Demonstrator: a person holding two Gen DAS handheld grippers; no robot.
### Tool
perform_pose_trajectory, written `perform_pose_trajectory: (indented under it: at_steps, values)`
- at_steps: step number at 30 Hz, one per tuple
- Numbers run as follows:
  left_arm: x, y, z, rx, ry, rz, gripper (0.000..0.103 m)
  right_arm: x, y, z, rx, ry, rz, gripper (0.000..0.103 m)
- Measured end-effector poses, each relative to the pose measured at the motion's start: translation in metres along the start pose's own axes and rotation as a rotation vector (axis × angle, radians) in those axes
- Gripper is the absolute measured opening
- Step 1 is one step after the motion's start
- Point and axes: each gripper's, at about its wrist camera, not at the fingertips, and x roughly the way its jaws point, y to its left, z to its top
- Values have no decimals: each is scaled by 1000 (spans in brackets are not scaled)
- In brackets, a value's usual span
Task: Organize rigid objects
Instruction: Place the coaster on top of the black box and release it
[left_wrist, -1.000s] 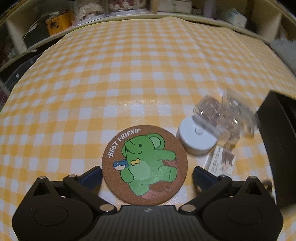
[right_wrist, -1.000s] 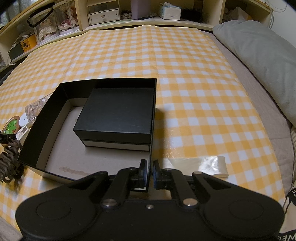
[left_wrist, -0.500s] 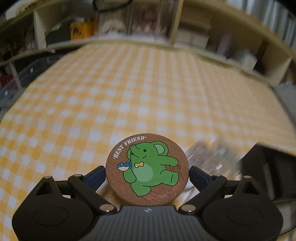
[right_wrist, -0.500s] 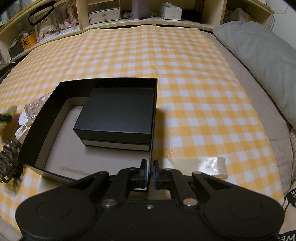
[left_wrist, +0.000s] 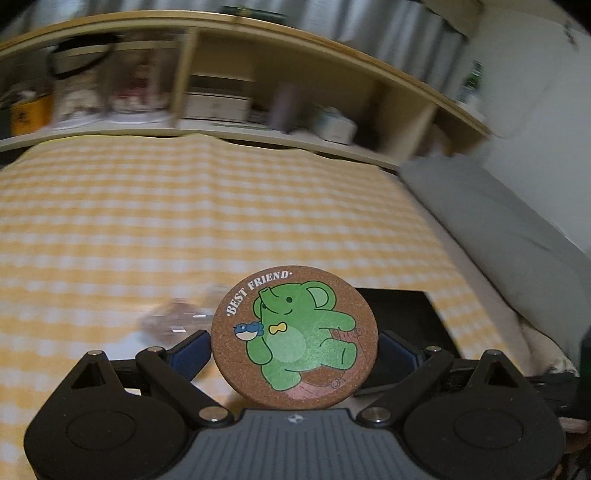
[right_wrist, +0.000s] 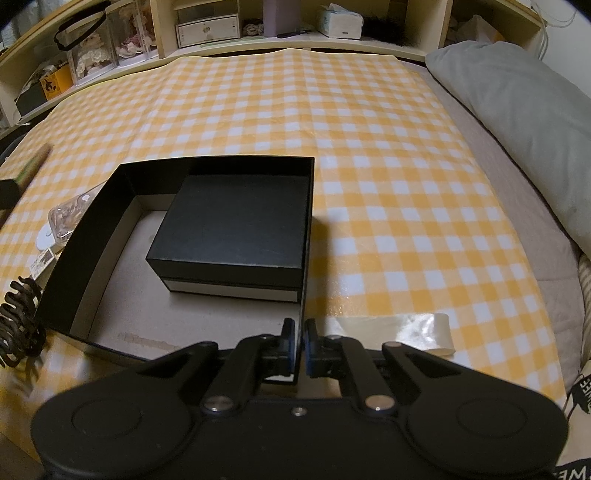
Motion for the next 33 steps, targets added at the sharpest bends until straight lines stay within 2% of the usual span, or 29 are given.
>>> perform_pose_trajectory:
  at_steps: [4, 10, 14, 19, 23, 25, 33]
  values:
    - [25, -37, 0, 49, 34, -48, 96, 1, 2, -1, -7, 1, -6, 5]
    - [79, -81, 2, 88, 104, -69, 96, 2, 2, -1, 1, 3, 3, 5]
    - [99, -99, 2, 113, 106, -76, 96, 2, 2, -1, -1, 5, 3, 5]
    - [119, -111, 4, 133, 93, -62, 96, 2, 1, -1, 10, 8, 10, 6]
    - [129, -114, 0, 121, 123, -43, 97, 2, 0, -1, 10, 10, 10, 6]
    - [129, -114, -2, 138, 118, -36, 102, 2, -1, 0, 12, 11, 11, 6]
    - [122, -109, -4, 125, 140, -19, 103, 2, -1, 0, 11, 12, 10, 6]
